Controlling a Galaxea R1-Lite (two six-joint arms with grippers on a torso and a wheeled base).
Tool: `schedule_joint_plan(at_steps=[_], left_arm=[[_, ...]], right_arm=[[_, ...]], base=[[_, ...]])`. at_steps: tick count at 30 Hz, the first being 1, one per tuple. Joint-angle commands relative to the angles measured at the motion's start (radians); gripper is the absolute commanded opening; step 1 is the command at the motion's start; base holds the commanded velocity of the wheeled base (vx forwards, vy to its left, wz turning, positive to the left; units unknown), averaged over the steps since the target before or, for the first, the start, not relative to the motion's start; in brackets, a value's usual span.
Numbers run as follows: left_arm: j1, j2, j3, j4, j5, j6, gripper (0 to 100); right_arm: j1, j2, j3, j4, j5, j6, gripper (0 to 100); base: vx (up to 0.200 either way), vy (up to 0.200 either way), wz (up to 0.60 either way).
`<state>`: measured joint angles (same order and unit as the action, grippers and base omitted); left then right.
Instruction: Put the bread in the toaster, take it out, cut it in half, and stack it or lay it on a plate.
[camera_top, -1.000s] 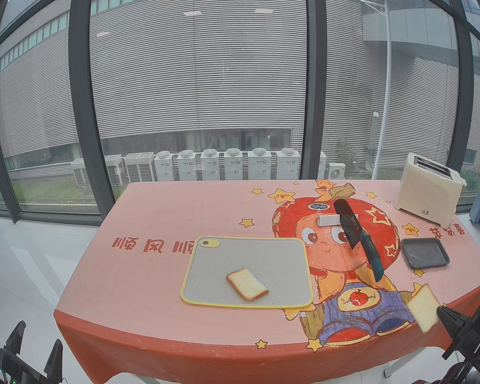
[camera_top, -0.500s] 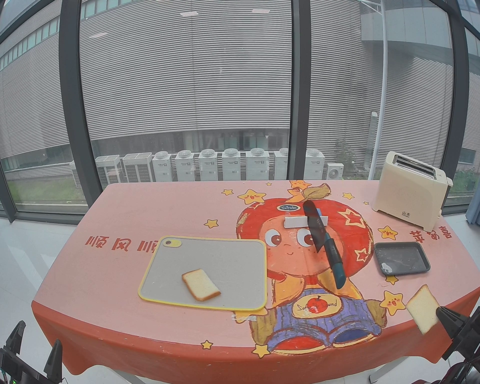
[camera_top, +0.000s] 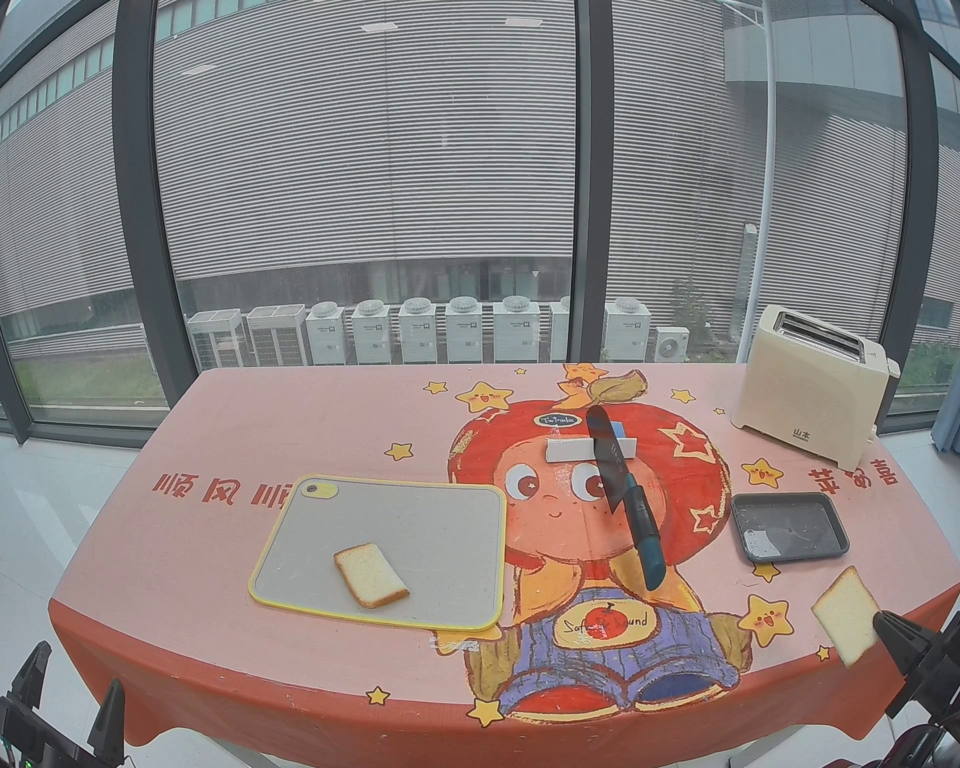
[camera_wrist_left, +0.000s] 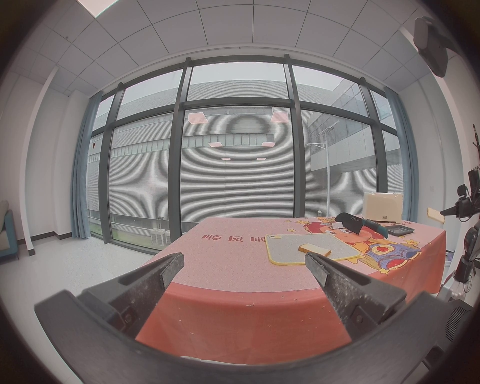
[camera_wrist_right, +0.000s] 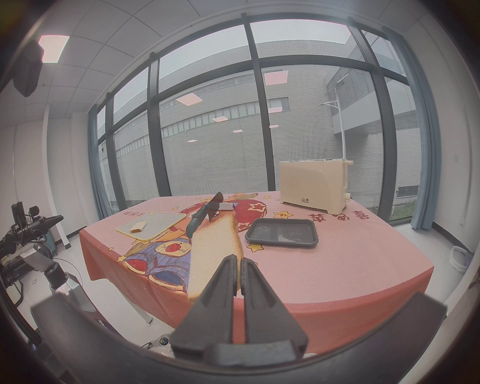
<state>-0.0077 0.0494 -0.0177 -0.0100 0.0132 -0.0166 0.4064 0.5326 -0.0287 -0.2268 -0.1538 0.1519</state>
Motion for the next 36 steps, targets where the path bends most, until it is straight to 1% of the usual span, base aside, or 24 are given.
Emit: schedule_joint_plan(at_steps=[1, 2, 3, 6, 8, 9, 13, 15, 18, 20, 28, 30, 34, 35, 36], left_arm=[[0.002, 0.001, 0.018, -0.001, 0.001, 0.000, 100], [0.002, 0.001, 0.018, -0.001, 0.001, 0.000, 100], [0.000, 0.001, 0.018, -0.001, 0.001, 0.000, 100], [0.000, 0.001, 0.018, -0.001, 0.001, 0.000, 100], [0.000, 0.001, 0.018, -0.001, 0.001, 0.000, 100], [0.000, 0.001, 0.018, -0.001, 0.001, 0.000, 100], [0.000, 0.001, 0.018, -0.001, 0.001, 0.000, 100], [0.000, 0.001, 0.018, -0.001, 0.001, 0.000, 100], [0.000, 0.001, 0.018, -0.001, 0.001, 0.000, 100], [0.000, 0.001, 0.018, -0.001, 0.001, 0.000, 100], [0.000, 0.001, 0.018, -0.001, 0.001, 0.000, 100], [0.000, 0.001, 0.018, -0.001, 0.001, 0.000, 100], [0.000, 0.001, 0.018, -0.001, 0.001, 0.000, 100], [0.000, 0.001, 0.018, -0.001, 0.001, 0.000, 100], [0.000, 0.001, 0.018, -0.001, 0.001, 0.000, 100]], right_arm=[[-0.011, 0.020, -0.017, 0.000, -0.004, 0.005, 0], [-0.011, 0.020, -0.017, 0.000, -0.004, 0.005, 0], [-0.015, 0.050, -0.025, -0.002, -0.010, 0.020, 0], [-0.015, 0.087, -0.057, 0.000, -0.016, 0.034, 0], [-0.026, 0.116, -0.082, -0.002, -0.015, 0.044, 0], [-0.044, 0.152, -0.106, -0.002, -0.015, 0.046, 0], [-0.089, 0.231, -0.158, -0.003, -0.009, 0.048, 0], [-0.127, 0.280, -0.201, -0.003, 0.000, 0.049, 0], [-0.170, 0.349, -0.243, -0.003, 0.000, 0.049, 0], [-0.184, 0.383, -0.263, -0.003, 0.000, 0.048, 0], [-0.195, 0.494, -0.332, -0.006, 0.000, 0.051, 0], [-0.205, 0.524, -0.346, -0.009, 0.002, 0.051, 0], [-0.248, 0.619, -0.373, -0.019, 0.007, 0.052, 0], [-0.256, 0.633, -0.373, -0.020, 0.016, 0.052, 0], [-0.262, 0.647, -0.373, -0.020, 0.034, 0.052, 0]], base=[[0.000, 0.000, 0.00], [0.000, 0.000, 0.00], [0.000, 0.000, 0.00], [0.000, 0.000, 0.00], [0.000, 0.000, 0.00], [0.000, 0.000, 0.00], [0.000, 0.000, 0.00], [0.000, 0.000, 0.00], [0.000, 0.000, 0.00], [0.000, 0.000, 0.00], [0.000, 0.000, 0.00], [0.000, 0.000, 0.00], [0.000, 0.000, 0.00], [0.000, 0.000, 0.00], [0.000, 0.000, 0.00]])
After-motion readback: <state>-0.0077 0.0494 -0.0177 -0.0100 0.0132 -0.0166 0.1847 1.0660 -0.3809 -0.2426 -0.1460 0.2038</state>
